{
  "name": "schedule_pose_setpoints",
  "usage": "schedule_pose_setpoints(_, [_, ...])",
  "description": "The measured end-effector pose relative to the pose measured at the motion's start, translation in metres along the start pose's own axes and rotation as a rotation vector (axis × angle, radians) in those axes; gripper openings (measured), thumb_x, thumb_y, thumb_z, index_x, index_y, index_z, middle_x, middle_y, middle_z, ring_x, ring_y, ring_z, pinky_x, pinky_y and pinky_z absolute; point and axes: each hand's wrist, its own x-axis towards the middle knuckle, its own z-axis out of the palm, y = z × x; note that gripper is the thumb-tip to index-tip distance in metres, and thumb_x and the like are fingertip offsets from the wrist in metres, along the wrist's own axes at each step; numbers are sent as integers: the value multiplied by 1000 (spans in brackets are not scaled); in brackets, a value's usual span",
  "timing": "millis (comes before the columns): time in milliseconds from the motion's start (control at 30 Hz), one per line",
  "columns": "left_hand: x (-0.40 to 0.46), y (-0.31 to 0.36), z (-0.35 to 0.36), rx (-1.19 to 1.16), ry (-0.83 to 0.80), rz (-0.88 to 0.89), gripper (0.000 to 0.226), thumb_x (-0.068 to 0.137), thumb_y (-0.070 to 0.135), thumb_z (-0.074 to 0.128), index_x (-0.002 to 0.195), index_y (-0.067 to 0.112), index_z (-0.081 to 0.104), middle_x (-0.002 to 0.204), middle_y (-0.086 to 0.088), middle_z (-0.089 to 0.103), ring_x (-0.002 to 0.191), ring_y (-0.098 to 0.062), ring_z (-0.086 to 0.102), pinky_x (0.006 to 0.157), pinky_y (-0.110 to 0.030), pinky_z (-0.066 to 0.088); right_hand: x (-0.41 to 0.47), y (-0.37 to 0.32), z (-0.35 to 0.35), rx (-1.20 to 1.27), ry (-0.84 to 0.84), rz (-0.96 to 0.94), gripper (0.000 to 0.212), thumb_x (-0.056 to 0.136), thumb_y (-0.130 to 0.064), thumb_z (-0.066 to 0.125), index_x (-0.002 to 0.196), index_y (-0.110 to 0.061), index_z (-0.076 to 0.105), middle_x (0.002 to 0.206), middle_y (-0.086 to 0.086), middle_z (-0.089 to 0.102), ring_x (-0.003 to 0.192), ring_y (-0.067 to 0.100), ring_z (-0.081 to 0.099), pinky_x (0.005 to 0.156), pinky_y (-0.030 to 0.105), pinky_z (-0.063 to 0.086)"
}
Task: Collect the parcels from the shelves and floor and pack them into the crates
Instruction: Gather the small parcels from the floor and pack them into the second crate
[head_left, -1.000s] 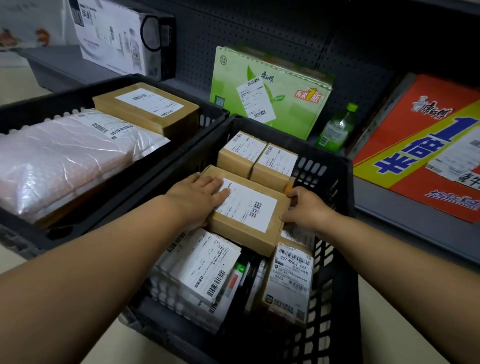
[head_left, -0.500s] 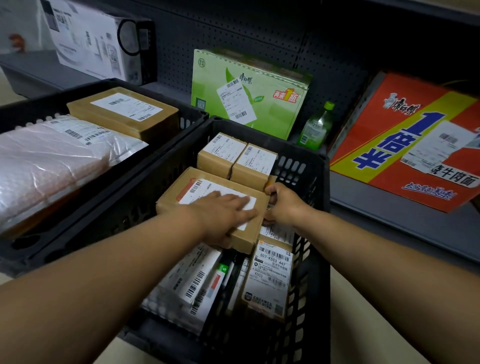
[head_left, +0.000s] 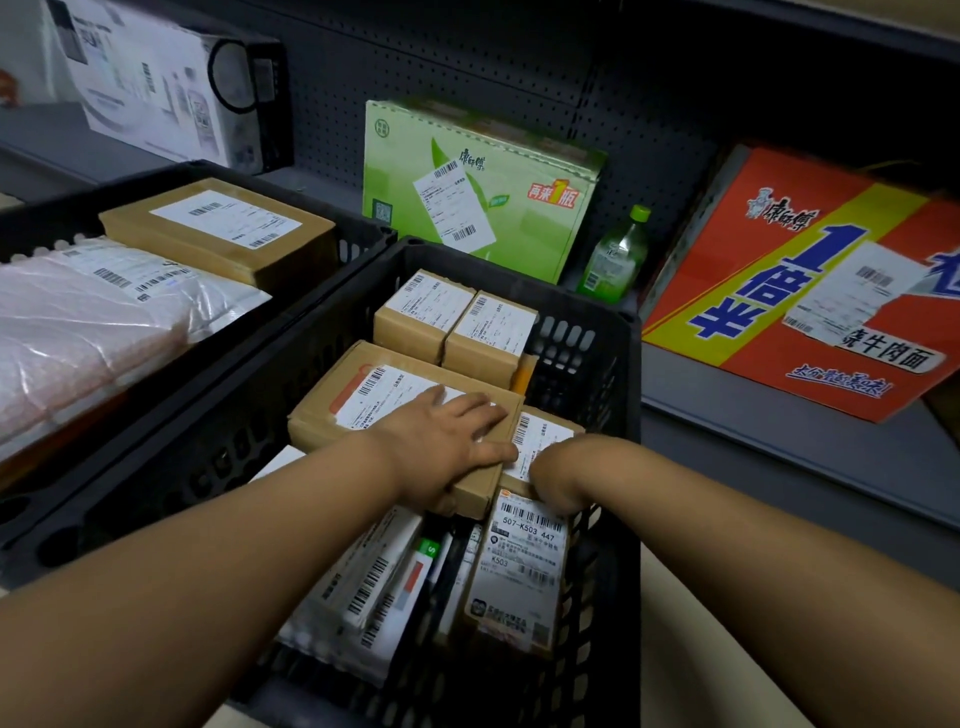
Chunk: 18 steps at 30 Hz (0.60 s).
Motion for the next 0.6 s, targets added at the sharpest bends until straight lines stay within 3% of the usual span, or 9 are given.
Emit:
schedule_pose_setpoints(167, [3,0,1,49,-9,-10,86,79,57,59,145,42,6,157,-8,-6,144,-28,-13,114,-58,4,0,6,0,-47,-55,-22,33,98,-15,43,127,-4,51,133,13,49,112,29,50,93,37,40])
schedule_pose_setpoints(333, [8,3,12,-70,-136,-32,89,88,45,57,145,42,-11,157,-4,-18,144,-22,-16,115,-54,1,1,7,0,-125,-60,-39,39,98,-17,44,135,-6,44,139,13,44,122,32,45,102,43,39])
schedule_pose_setpoints(400, [4,-1,18,-127,-137,-48,93,89,42,56,145,38,-18,155,-1,-23,143,-18,-20,115,-51,-4,0,8,2,-122,-40,-48,37,97,-18,46,132,-6,47,137,12,47,120,31,47,97,38,41])
schedule_pose_setpoints(500, [-9,-16,23,-185,-165,-152,98,88,46,56,144,30,-23,153,-2,-26,140,-18,-25,113,-51,-12,-3,8,3,-124,3,-55,27,95,-17,49,119,-8,57,112,8,55,94,27,51,86,35,44])
schedule_pose_setpoints(600, [-26,-35,26,-216,-219,-275,96,87,55,52,144,34,-21,153,-4,-27,140,-23,-25,113,-57,-11,-1,9,6,-66,57,-16,7,92,-17,52,94,-13,58,81,-1,49,76,20,49,76,34,45])
